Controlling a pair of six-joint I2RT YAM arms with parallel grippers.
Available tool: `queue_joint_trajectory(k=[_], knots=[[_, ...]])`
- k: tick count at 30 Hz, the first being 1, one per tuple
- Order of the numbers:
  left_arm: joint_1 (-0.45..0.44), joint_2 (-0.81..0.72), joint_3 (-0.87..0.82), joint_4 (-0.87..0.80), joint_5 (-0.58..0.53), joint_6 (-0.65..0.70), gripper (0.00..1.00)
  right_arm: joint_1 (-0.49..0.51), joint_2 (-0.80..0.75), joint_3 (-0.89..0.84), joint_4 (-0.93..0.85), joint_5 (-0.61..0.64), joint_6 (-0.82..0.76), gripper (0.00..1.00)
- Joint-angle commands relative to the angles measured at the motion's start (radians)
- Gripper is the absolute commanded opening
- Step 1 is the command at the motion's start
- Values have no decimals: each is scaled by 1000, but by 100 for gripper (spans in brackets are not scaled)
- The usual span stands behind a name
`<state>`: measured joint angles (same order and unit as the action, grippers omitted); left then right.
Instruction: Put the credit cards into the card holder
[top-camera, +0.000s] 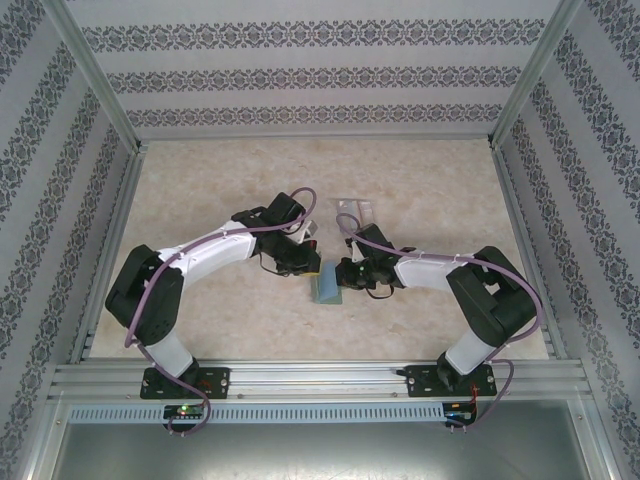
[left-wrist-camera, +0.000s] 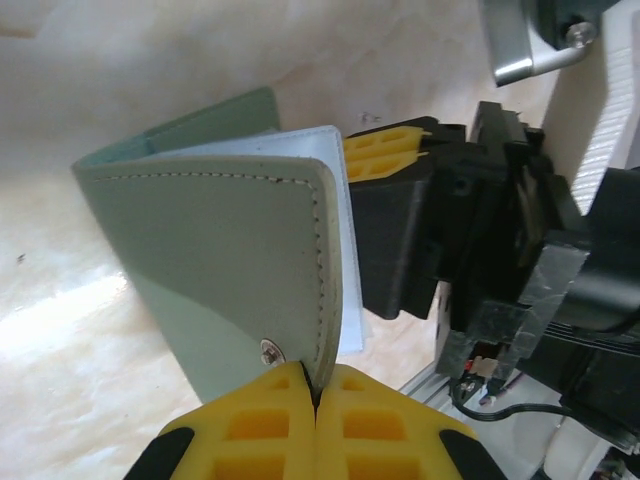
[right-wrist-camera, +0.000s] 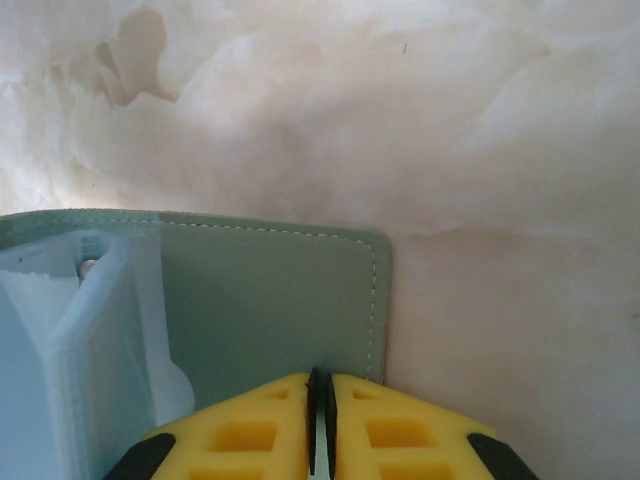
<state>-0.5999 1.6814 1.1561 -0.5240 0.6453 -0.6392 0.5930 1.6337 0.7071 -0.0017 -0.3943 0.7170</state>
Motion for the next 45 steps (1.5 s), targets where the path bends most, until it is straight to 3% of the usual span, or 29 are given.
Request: queue_joint_trajectory(k=[1,5,11,16,20,27,34,38,45], knots=[[11,25,-10,58,49,17,0,-14,10,-35,2,23,22,13],[17,23,-50,68,23,50,0,-71,-78,-78,-15,10,24,14],[52,-12,-155,210,78,61,0,-128,-235,-104,-88,27,16,16],[59,-13,-198,289,92,72,0,-82,-339,-26,-276,112,65,17],[60,-5,-209,320,110,59,0,-21,-385,-3,-265,130,128,19],[60,-33,-210,334,105,46,0,-9,-236,-5,-180,78,148,12],[60,-24,-260,440,137,-19,0,10,-128,-14,-131,62,132,12],[58,-14,-290,569,180,-103,7,6,-85,-32,-109,70,129,10],[58,-8,-274,582,215,-114,17,0,-31,-52,-83,71,143,8]])
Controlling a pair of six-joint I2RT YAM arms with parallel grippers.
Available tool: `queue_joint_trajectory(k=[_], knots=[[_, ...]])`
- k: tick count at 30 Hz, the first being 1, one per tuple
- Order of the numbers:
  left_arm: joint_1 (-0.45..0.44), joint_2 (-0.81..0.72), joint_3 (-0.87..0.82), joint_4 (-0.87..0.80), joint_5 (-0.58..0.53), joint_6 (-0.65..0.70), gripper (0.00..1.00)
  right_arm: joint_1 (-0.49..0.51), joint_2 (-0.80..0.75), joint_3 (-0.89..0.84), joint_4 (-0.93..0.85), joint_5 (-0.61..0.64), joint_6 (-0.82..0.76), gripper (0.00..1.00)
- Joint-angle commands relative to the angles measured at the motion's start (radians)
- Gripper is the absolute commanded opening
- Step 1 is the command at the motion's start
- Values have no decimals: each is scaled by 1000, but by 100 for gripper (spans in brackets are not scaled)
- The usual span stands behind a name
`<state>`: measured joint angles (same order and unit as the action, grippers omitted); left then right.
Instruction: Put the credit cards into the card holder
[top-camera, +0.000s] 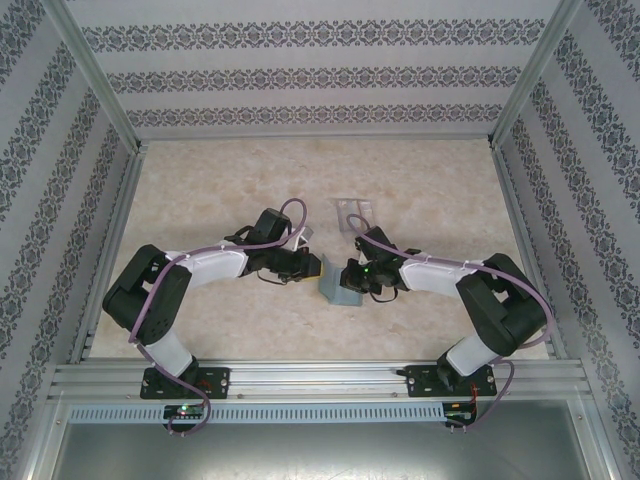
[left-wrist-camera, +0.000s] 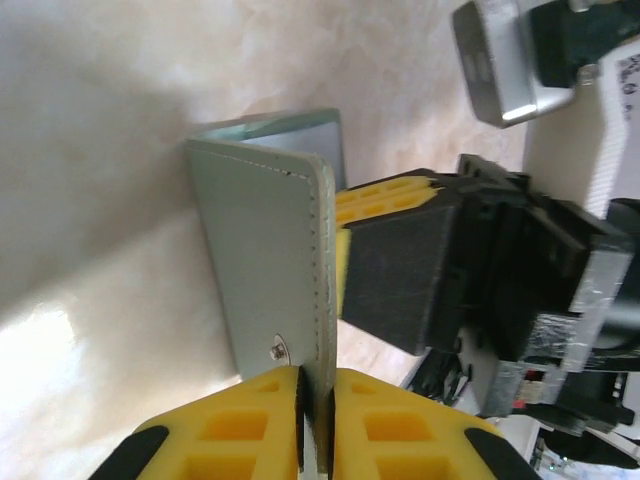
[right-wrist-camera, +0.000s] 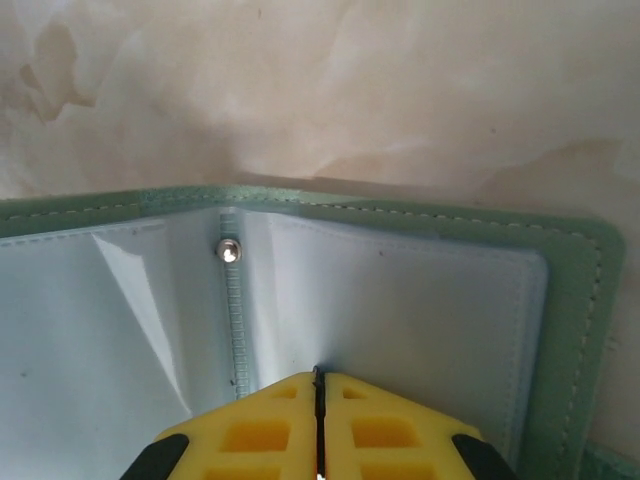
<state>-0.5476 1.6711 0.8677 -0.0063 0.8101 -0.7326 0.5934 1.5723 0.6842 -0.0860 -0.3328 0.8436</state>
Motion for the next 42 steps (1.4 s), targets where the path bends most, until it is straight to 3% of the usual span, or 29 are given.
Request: queue_joint_trajectory(k=[1,15,21,26,34,42], knots=[[6,3,13,65,48,-22,17,-1,31,-31,4,12,17,7],[5,45,26,66,73,-10,6,-6,28,-50,25,5,16,7],[4,59,39,37,73,12,14,-6,37,-48,25,6,11,6],[4,58,42,28,72,16,27,-6,32,-44,8,15,13,8],[5,66,42,25,73,17,27,0,-16,-35,-20,21,8,20],[5,56,45,20,67,26,27,7,-46,-25,-43,39,-14,22]])
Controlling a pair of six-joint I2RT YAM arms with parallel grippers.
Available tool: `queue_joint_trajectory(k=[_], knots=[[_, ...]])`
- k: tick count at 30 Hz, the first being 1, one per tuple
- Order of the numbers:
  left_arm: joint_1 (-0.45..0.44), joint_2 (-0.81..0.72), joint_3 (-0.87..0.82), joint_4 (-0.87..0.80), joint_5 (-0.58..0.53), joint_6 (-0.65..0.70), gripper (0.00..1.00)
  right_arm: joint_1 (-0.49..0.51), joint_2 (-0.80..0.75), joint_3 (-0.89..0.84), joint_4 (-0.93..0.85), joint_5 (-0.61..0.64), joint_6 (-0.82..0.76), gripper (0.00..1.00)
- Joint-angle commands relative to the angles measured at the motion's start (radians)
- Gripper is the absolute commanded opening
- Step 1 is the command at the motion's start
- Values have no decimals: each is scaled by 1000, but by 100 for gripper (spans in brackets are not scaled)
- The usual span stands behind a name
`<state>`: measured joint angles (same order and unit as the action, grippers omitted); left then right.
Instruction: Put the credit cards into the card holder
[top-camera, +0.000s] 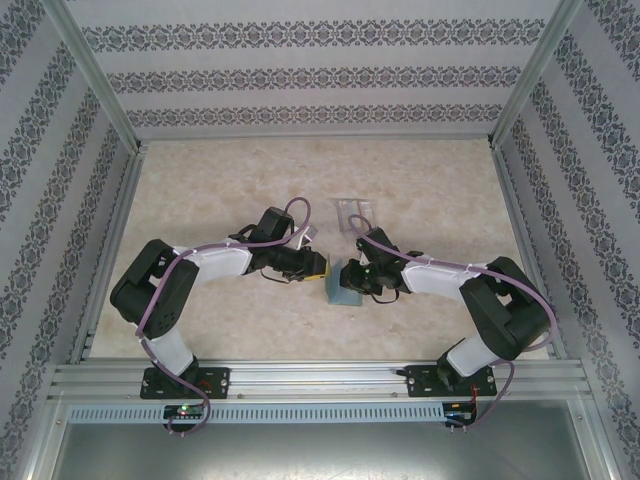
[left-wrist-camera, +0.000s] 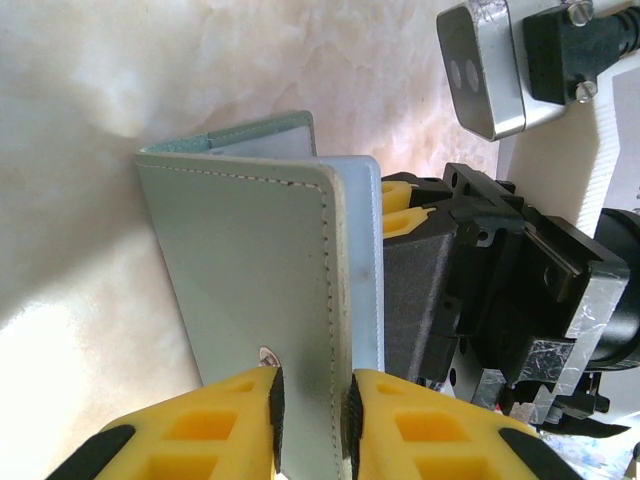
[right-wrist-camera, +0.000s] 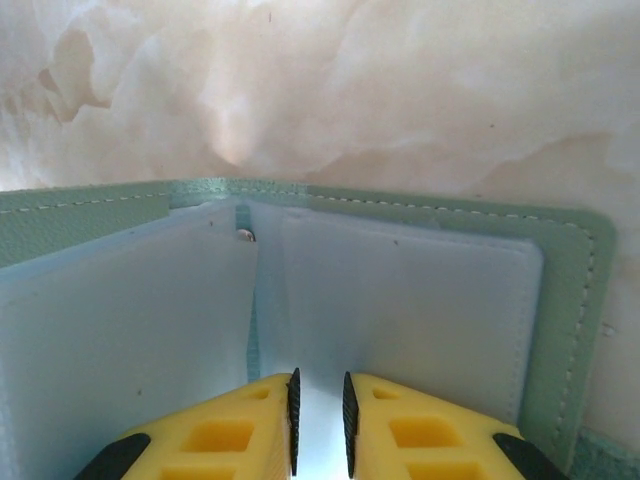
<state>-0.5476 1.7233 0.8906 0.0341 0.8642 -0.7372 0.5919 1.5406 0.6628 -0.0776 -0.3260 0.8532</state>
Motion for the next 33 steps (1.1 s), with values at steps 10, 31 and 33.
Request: queue_joint_trajectory(k=[10,31,33], knots=[[6,-9,18,-16,21,47,28,35,-17,12,-50,49,-54,38],[6,3,17,17,51,57,8,37,10,26,-46,46,-65,39],[6,6,22,5,52,66,4,36,10,26,-44,45,-66,39]])
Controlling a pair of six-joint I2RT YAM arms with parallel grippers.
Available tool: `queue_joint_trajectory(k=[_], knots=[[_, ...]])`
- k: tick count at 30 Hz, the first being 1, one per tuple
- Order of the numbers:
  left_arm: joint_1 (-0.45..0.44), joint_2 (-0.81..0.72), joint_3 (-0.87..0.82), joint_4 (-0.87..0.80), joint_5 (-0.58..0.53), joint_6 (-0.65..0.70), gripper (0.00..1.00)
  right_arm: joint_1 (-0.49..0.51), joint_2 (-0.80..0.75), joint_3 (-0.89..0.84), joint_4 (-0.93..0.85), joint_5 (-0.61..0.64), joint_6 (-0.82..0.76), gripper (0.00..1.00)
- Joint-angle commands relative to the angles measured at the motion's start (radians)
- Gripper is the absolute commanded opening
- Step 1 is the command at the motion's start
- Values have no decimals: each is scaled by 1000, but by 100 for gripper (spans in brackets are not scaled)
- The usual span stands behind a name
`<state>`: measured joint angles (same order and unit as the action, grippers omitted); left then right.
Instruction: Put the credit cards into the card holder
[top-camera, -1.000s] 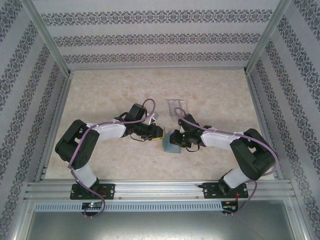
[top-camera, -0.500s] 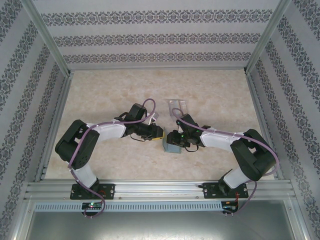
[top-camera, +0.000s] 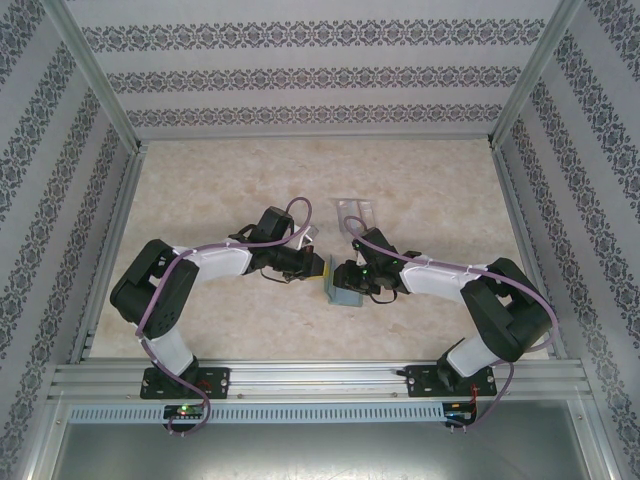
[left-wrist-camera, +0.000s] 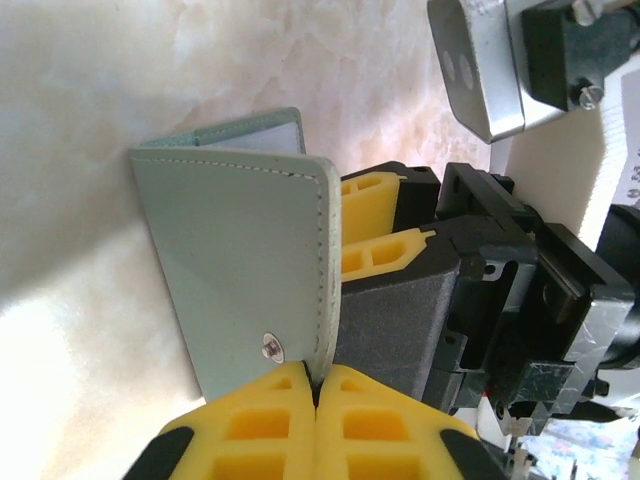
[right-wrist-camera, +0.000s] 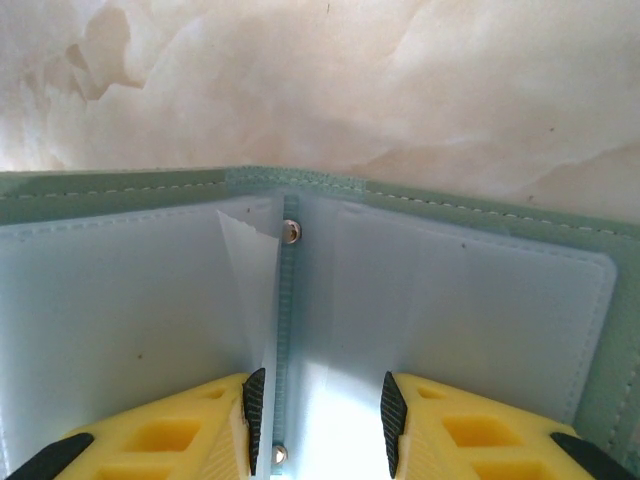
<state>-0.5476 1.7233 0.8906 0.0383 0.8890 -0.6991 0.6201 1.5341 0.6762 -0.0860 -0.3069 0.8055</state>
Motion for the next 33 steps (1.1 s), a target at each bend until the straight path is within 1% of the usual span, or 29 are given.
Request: queue_joint_trajectory(k=[1,3,5,6,9,14,16,19,21,23,25,27,30,32,33], knots=[[6,8,26,-9,28,34,4,9,19,14,-36,26,-17,39],[5,13,33,-23,26,42,8,8,18,14,-35,26,-18,39],[5,16,37,-32,21,45,19,10,20,15,-34,23,-19,39],[6,18,36,-32,20,45,21,10,19,16,-35,24,-19,39],[6,17,38,-29,18,46,24,10,20,16,-35,22,-21,39],[6,39,56,-42,22,53,24,12,17,12,-24,14,-24,39],[6,51,61,-41,27,52,29,11,17,11,-25,14,-25,39],[6,56,60,-38,25,50,30,13,14,9,-27,14,-25,39],[5,55,59,-38,27,54,29,15,12,6,-27,17,-23,39],[6,53,59,-38,28,55,24,14,11,3,-27,19,-22,39],[6,48,56,-38,24,58,15,16,13,2,-27,19,-23,39],[6,42,53,-36,22,59,11,16,14,2,-26,19,-21,39],[6,36,57,-53,13,72,11,16,14,3,-27,20,-20,39],[6,40,60,-65,15,79,16,16,14,3,-27,20,-20,39],[5,42,61,-67,16,80,22,16,14,5,-27,19,-21,39]])
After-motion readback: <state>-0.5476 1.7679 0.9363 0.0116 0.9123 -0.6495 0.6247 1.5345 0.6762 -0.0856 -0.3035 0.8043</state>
